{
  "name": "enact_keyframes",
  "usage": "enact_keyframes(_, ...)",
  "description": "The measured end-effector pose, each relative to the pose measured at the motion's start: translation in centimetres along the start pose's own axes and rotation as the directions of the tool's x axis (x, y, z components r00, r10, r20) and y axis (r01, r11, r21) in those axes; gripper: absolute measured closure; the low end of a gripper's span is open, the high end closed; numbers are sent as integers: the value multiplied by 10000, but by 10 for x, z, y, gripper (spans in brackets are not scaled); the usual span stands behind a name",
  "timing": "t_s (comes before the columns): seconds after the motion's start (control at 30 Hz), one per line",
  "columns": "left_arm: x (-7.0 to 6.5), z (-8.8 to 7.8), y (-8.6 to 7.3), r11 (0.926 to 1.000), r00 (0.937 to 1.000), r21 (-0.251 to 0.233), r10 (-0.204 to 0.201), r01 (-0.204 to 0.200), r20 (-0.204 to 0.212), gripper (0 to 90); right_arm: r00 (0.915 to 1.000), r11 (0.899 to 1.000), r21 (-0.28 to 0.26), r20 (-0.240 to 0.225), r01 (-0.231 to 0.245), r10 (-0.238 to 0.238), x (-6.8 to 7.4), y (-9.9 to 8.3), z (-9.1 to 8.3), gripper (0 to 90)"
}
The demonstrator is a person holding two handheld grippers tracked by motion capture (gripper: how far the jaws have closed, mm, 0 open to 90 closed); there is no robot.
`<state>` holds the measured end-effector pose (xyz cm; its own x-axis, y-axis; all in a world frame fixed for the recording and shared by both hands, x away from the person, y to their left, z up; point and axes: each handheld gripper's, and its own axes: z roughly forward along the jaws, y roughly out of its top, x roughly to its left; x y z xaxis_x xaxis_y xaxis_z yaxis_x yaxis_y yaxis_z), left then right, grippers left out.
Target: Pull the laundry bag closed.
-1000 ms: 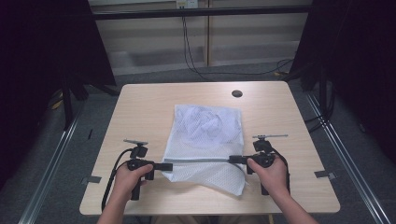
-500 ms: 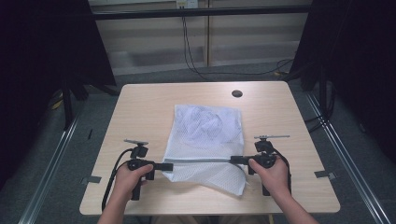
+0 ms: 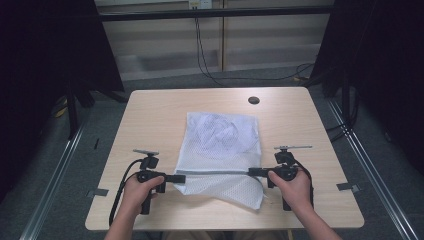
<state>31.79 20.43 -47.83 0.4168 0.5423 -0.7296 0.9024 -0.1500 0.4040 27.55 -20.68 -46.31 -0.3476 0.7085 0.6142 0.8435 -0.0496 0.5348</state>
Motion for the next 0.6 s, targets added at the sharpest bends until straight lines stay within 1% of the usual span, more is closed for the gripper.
enact_keyframes(0.07,0,0,0,9999,9999,-11,-109,109,17,888,10000,10000,21,-20,12,-12,0,0,0,872)
enact_keyframes(0.1,0,0,0,10000,10000,7,-39,39,8,888,10000,10000,32,-20,5,-5,0,0,0,872)
enact_keyframes(0.17,-1,0,0,10000,10000,-51,-69,69,43,888,10000,10000,29,-46,7,-7,0,0,-1,872)
enact_keyframes(0.2,-2,-1,-1,9998,9998,-72,-188,188,13,888,10000,10000,21,-44,2,-2,0,-1,-1,872)
enact_keyframes(0.23,-1,-1,-1,10000,10000,-39,-84,84,18,888,10000,10000,46,0,32,-32,0,-1,-2,872)
enact_keyframes(0.27,-1,-1,-1,9999,9999,-51,-108,108,-26,888,10000,10000,21,-51,-3,3,-1,-2,-2,872)
enact_keyframes(0.3,-1,0,-1,9998,9998,-78,-180,180,14,888,10000,10000,15,30,31,-31,-2,-2,-3,872)
enact_keyframes(0.33,0,0,-1,10000,10000,-47,-43,43,18,888,10000,10000,10,-41,-15,15,-3,-3,-3,872)
enact_keyframes(0.43,-1,0,-1,10000,10000,-15,-55,55,15,888,10000,10000,-13,-40,-42,42,-3,-3,-5,872)
enact_keyframes(0.47,-1,0,-1,9999,9999,-66,-119,119,-11,888,10000,10000,-7,-73,-63,63,-3,-3,-5,872)
enact_keyframes(0.5,-1,-1,-1,9998,9998,-57,-176,176,52,888,10000,10000,-8,4,-21,21,-4,-3,-5,872)
enact_keyframes(0.53,-1,-2,-1,9999,9999,-64,-148,148,58,888,9999,10000,-17,-49,-91,91,-4,-3,-5,872)
enact_keyframes(0.57,-1,-2,-1,9998,9999,-110,-141,142,34,888,9999,9999,-28,0,-112,112,-6,-3,-6,872)
enact_keyframes(0.6,0,-2,-1,10000,10000,-53,-72,72,8,888,9999,9999,-63,0,-109,109,-7,-3,-6,872)
